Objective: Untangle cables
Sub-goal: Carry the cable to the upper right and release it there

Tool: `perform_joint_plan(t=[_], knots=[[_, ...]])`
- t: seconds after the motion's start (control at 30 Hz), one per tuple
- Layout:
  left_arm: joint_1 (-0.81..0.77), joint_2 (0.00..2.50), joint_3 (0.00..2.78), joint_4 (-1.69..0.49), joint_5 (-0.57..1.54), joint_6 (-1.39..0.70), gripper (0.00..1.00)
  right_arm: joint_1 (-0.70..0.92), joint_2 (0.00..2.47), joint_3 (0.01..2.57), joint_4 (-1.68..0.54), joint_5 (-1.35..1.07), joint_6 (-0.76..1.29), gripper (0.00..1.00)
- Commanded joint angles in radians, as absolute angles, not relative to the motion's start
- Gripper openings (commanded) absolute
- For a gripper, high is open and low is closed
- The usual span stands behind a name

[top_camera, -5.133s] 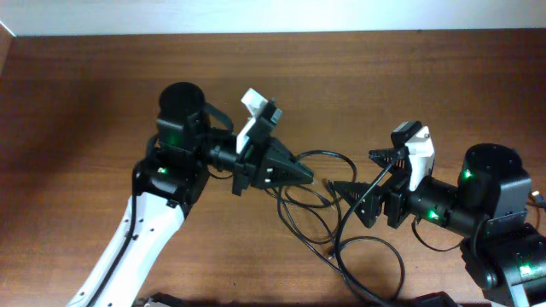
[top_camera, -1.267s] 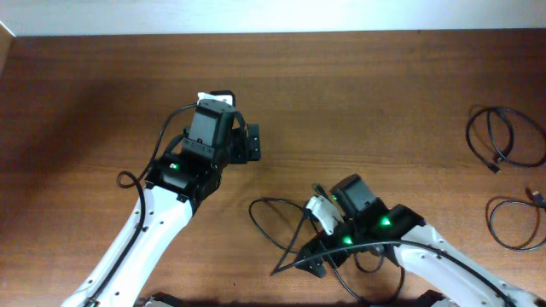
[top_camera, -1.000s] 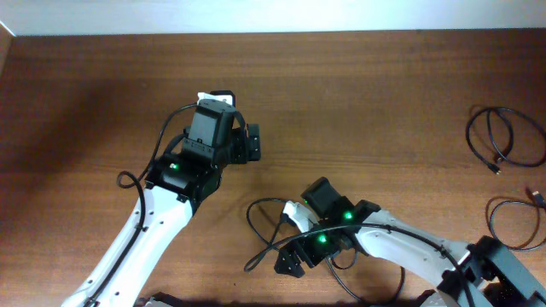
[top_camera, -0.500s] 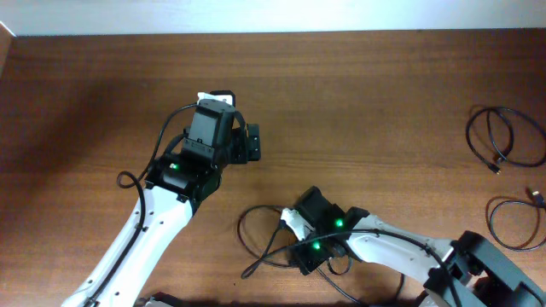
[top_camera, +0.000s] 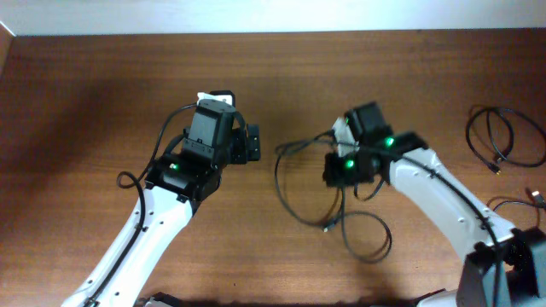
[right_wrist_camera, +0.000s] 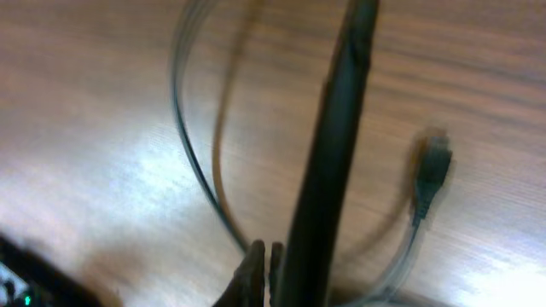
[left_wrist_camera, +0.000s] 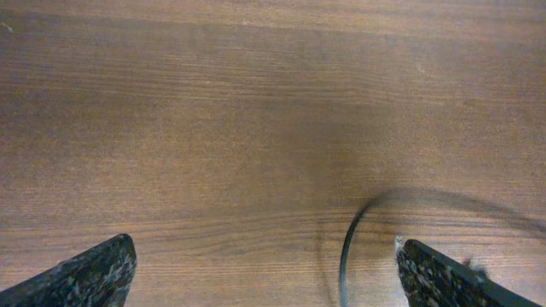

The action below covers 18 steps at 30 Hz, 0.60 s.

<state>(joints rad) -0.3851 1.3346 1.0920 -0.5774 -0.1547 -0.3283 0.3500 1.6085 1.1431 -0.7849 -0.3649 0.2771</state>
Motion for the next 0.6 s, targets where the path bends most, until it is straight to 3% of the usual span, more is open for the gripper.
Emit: perform_joint_plan(t=[0.0, 0.1, 0.17, 0.37, 0.57], knots=[[-0.384, 1.332, 1.093, -0.574, -0.165, -0.320, 0.99, 0.290, 1.598, 1.374, -0.838, -0.208, 0.263, 0.04], [-0.384, 1.332, 1.093, -0.574, -0.165, -0.320, 0.99, 0.219, 1.598, 1.617, -0.805, -0.002, 0.263, 0.04], [-0.384, 1.332, 1.093, -0.574, -0.165, -0.320, 0.99, 0.154, 1.598, 1.677, -0.642, 0.200, 0.263, 0.04], [-0.384, 1.332, 1.093, -0.574, -0.165, -0.320, 0.99, -0.104, 1.764, 1.677, -0.188, 0.248, 0.321, 0.04], [-0.384, 1.332, 1.093, -0.574, -0.165, -0.320, 0.99, -0.125, 2.040, 1.677, -0.253, 0.215, 0.376, 0.04]])
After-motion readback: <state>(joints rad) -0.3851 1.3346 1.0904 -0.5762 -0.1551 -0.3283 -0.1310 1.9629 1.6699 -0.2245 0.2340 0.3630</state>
